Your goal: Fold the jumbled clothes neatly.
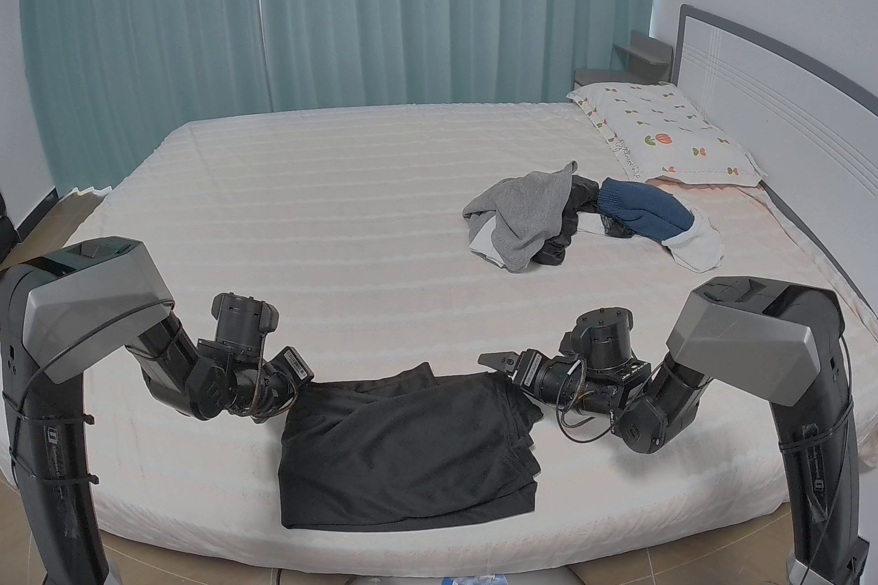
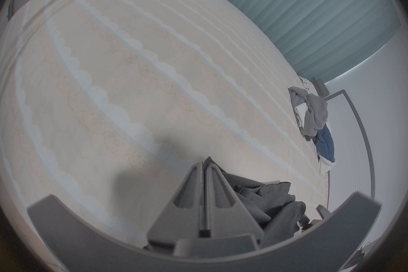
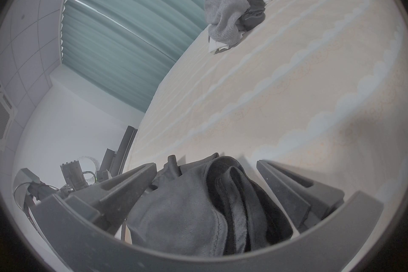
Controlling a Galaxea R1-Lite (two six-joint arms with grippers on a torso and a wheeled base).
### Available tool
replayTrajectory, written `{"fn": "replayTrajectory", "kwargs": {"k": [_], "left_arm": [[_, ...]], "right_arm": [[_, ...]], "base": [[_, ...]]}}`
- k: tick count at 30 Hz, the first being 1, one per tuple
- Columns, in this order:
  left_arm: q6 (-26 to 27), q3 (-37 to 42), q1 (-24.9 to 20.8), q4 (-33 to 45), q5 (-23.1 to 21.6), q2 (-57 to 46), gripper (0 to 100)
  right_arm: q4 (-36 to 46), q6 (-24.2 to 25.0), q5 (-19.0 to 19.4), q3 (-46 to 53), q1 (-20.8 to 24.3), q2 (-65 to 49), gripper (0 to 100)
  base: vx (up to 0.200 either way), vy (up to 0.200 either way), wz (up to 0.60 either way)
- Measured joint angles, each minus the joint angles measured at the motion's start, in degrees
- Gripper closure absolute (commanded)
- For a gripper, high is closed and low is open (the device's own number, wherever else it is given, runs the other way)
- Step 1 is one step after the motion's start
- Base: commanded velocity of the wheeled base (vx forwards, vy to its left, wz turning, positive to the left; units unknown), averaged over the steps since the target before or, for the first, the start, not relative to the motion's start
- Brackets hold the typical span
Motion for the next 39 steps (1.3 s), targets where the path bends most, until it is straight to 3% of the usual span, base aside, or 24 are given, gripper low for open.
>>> {"fn": "replayTrajectory", "kwargs": {"k": [2, 3, 9, 32, 33, 39], "left_arm": [[0.0, 0.1, 0.1, 0.0, 0.0, -0.1, 100], [-0.1, 0.1, 0.1, 0.1, 0.0, -0.2, 100], [-0.1, 0.0, 0.2, 0.4, 0.2, 0.0, 100], [0.1, 0.0, 0.4, 0.0, 0.4, 0.7, 100], [0.0, 0.0, 0.4, -0.1, 0.3, 0.7, 0], [-0.1, 0.3, 0.6, -0.1, -0.1, 0.5, 0]], "right_arm": [[-0.9, -0.1, 0.0, 0.0, 0.0, 0.5, 0], [-1.6, -0.1, 0.2, 0.0, 0.0, 0.8, 100], [-3.0, -0.7, 1.7, 0.0, -0.1, 1.9, 100], [-3.4, -1.7, 1.6, -0.7, -3.0, 2.5, 100], [-3.4, -1.7, 1.6, -0.7, -3.0, 2.5, 0], [-3.7, -1.5, 1.7, -0.1, -3.0, 2.3, 0]], "base": [[0.000, 0.000, 0.00], [0.000, 0.000, 0.00], [0.000, 0.000, 0.00], [0.000, 0.000, 0.00], [0.000, 0.000, 0.00], [0.000, 0.000, 0.00]]}}
